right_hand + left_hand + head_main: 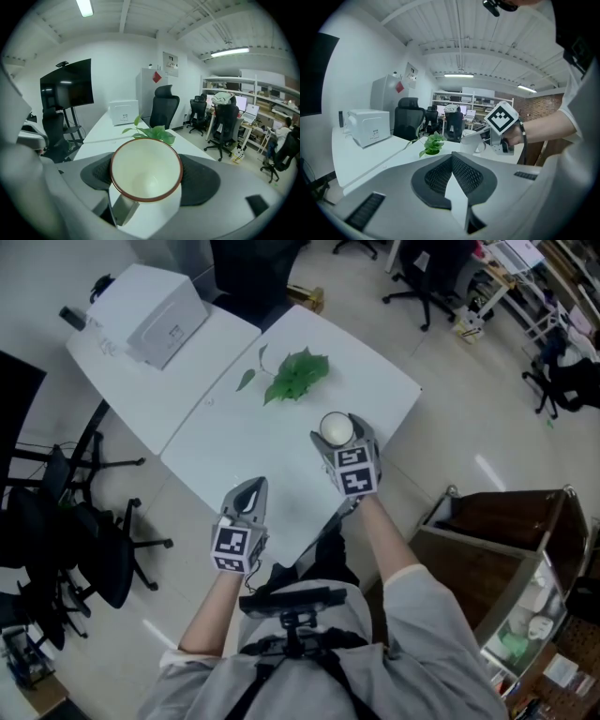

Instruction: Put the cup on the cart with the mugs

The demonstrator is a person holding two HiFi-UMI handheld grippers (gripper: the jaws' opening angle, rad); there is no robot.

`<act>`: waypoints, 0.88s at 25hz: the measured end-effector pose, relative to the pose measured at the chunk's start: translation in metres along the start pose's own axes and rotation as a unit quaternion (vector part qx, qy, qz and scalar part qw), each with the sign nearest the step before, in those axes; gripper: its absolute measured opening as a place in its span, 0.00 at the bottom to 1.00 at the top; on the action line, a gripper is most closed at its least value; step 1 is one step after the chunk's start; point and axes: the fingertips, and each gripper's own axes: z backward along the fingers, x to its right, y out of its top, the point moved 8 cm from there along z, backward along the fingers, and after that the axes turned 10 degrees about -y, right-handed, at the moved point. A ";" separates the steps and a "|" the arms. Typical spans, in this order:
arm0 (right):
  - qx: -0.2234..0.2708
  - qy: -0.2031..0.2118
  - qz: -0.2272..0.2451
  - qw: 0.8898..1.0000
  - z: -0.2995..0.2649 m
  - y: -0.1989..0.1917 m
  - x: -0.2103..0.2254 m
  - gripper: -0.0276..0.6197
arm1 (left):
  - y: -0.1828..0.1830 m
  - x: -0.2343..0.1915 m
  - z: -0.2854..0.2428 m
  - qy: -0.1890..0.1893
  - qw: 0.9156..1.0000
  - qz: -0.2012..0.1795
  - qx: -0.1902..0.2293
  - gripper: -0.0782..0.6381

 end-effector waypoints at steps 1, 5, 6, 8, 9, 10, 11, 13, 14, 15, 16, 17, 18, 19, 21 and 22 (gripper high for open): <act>0.004 0.000 0.000 1.000 0.014 0.002 -0.004 0.68 | 0.000 0.000 0.004 -0.006 1.000 -0.007 0.002 0.12; 0.017 -0.010 -0.003 1.000 0.062 0.003 -0.021 0.68 | -0.001 0.004 0.020 -0.031 0.999 -0.030 0.012 0.11; 0.019 -0.013 -0.005 1.000 0.072 0.001 -0.026 0.68 | -0.001 0.006 0.024 -0.037 0.999 -0.035 0.013 0.12; 0.021 -0.020 -0.012 0.999 0.090 -0.003 -0.033 0.68 | 0.000 0.009 0.032 -0.051 0.998 -0.045 0.017 0.11; 0.023 -0.026 -0.016 0.999 0.099 -0.005 -0.035 0.68 | 0.000 0.011 0.035 -0.059 0.997 -0.052 0.020 0.11; 0.024 -0.032 -0.020 0.999 0.107 -0.008 -0.036 0.68 | 0.001 0.013 0.038 -0.067 0.996 -0.058 0.024 0.11; 0.025 -0.039 -0.025 0.999 0.116 -0.010 -0.037 0.68 | 0.003 0.014 0.041 -0.075 0.995 -0.061 0.028 0.11; 0.028 -0.053 -0.030 0.998 0.131 -0.014 -0.039 0.68 | 0.008 0.019 0.047 -0.092 0.993 -0.062 0.034 0.11; 0.029 -0.060 -0.033 0.997 0.138 -0.017 -0.040 0.68 | 0.009 0.022 0.049 -0.104 0.992 -0.064 0.035 0.11; 0.029 -0.068 -0.037 0.997 0.146 -0.021 -0.040 0.68 | 0.010 0.025 0.049 -0.117 0.990 -0.069 0.035 0.11; 0.027 -0.077 -0.043 0.996 0.153 -0.025 -0.039 0.68 | 0.009 0.028 0.048 -0.132 0.988 -0.076 0.035 0.11; 0.025 -0.086 -0.050 0.995 0.162 -0.030 -0.037 0.68 | 0.009 0.033 0.046 -0.147 0.985 -0.082 0.035 0.11; 0.022 -0.095 -0.057 0.994 0.171 -0.035 -0.034 0.68 | 0.010 0.040 0.044 -0.161 0.983 -0.085 0.033 0.11; 0.019 -0.105 -0.063 0.992 0.181 -0.041 -0.031 0.68 | 0.012 0.048 0.042 -0.174 0.980 -0.086 0.031 0.11; 0.012 -0.127 -0.075 0.989 0.201 -0.054 -0.022 0.68 | 0.013 0.066 0.037 -0.204 0.974 -0.090 0.028 0.11; 0.009 -0.139 -0.080 0.987 0.212 -0.060 -0.016 0.68 | 0.014 0.077 0.033 -0.217 0.971 -0.092 0.026 0.11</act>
